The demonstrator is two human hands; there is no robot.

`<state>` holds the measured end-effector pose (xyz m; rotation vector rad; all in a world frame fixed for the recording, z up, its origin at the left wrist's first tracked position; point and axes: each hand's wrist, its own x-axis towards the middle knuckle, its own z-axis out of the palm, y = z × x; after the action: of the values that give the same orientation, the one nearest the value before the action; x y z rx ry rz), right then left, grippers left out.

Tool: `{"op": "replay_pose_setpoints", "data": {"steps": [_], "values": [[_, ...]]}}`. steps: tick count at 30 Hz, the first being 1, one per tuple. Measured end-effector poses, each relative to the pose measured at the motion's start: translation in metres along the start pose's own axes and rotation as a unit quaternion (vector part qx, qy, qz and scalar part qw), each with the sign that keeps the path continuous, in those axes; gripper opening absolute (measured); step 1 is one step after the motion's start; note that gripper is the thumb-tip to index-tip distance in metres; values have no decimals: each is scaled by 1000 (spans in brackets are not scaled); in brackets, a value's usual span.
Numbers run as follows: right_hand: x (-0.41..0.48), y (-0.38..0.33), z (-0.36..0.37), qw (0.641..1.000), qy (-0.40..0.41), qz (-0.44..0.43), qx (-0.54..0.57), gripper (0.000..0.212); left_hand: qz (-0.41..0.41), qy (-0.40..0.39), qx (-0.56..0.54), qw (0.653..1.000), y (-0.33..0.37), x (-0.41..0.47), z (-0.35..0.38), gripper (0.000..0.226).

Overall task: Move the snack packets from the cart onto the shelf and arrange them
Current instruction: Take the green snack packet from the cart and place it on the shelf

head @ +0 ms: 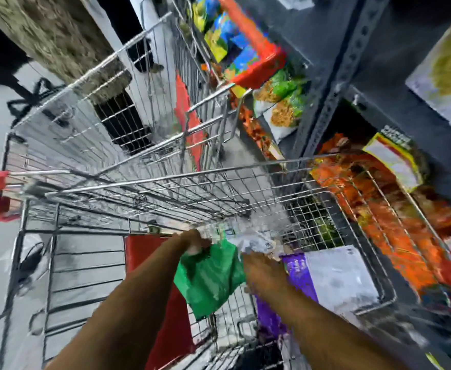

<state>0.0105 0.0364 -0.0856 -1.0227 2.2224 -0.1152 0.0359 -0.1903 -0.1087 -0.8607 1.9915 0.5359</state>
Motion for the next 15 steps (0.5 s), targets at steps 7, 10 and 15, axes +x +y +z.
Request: {"op": "replay_pose_setpoints", "data": {"steps": [7,10,15], "values": [[-3,2,-6,994,69,60,53,24,63,-7,-53,997,25,-41,-18,29],[-22,22,-13,989,90,82,86,20,142,-25,-9,990,33,-56,-29,41],[-67,48,-39,917,226,115,307,26,341,-5,31,940,78,-142,-74,26]]}}
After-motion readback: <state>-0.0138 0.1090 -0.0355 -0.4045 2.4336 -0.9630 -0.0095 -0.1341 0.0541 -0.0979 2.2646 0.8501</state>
